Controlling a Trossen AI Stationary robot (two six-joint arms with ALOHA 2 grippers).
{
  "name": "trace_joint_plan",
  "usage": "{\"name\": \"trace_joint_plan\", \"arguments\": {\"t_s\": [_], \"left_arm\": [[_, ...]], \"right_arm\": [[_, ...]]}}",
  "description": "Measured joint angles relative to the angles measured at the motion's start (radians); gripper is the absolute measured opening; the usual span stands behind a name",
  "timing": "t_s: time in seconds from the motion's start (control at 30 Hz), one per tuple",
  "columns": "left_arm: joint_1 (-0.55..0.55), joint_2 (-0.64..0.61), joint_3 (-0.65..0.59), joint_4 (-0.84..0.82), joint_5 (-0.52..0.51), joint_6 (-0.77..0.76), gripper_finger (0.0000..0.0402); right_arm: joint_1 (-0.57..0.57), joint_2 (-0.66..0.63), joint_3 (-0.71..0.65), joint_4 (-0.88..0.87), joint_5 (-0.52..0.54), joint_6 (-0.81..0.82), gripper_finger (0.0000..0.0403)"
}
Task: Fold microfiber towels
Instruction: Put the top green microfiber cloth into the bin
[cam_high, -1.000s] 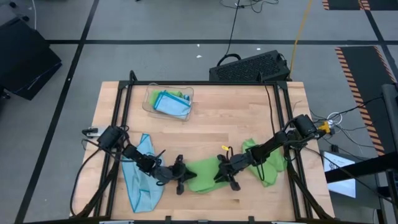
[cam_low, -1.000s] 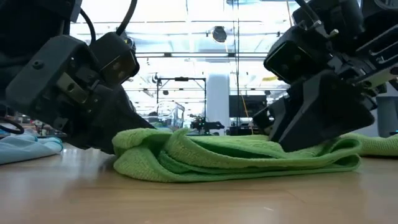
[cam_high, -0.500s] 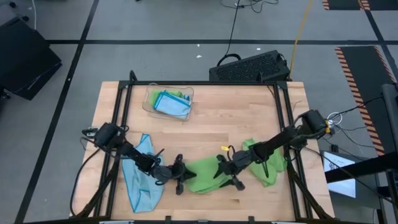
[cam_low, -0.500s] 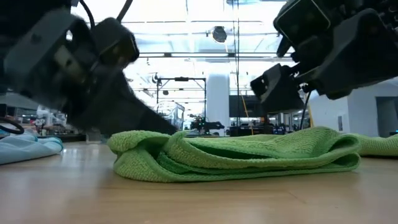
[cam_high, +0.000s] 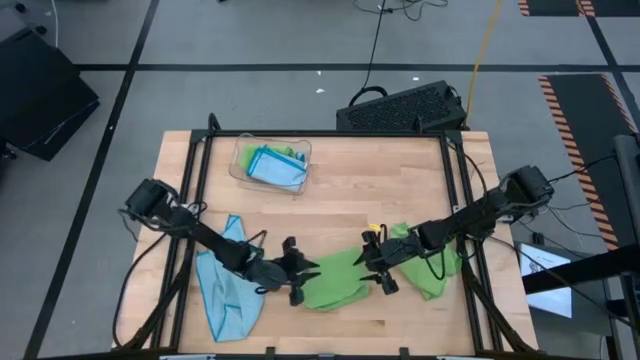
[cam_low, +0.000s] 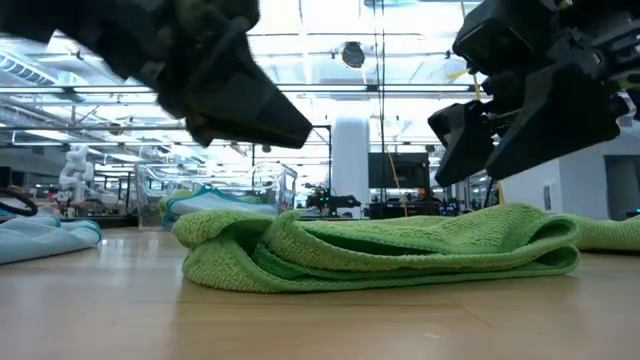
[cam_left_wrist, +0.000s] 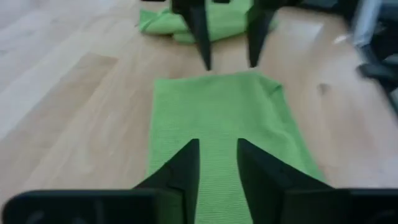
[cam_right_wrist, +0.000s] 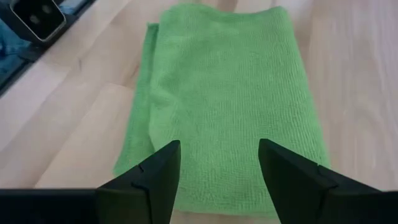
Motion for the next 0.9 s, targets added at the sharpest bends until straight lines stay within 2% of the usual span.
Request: {"name": "trace_joint_plan", "arguments": {"t_s": [0.13,0.2,0.3,0.5,0.67,0.8,0.9], "left_arm": [[0.031,0.013,0.135,-0.234,-0.003,-0.07,0.0146],[0.041,0.014,0.181,-0.293,0.003,-0.078,0.0162],[0.044,0.013,0.226,-0.307,0.006,-0.064,0.0186],[0.042,0.013,0.249,-0.346,-0.02,-0.076,0.0224],[0.067,0.047,0.249,-0.427,-0.036,-0.129,0.0232],[0.09,0.109,0.248,-0.428,0.026,-0.179,0.0232],[0.112,0.142,0.248,-0.425,0.058,-0.222,0.0232]], "right_arm": [[0.0,0.001,-0.048,0.079,0.001,0.005,0.0208],[0.0,0.001,-0.07,0.141,0.001,0.007,0.0208],[0.0,0.0,-0.085,0.204,0.0,0.013,0.0208],[0.0,0.0,-0.089,0.192,-0.003,0.019,0.0208],[0.0,0.001,-0.09,0.159,0.066,0.003,0.0208],[0.0,0.001,-0.09,0.151,0.155,0.037,0.0208],[0.005,0.001,-0.103,0.165,0.15,0.054,0.0208]]}}
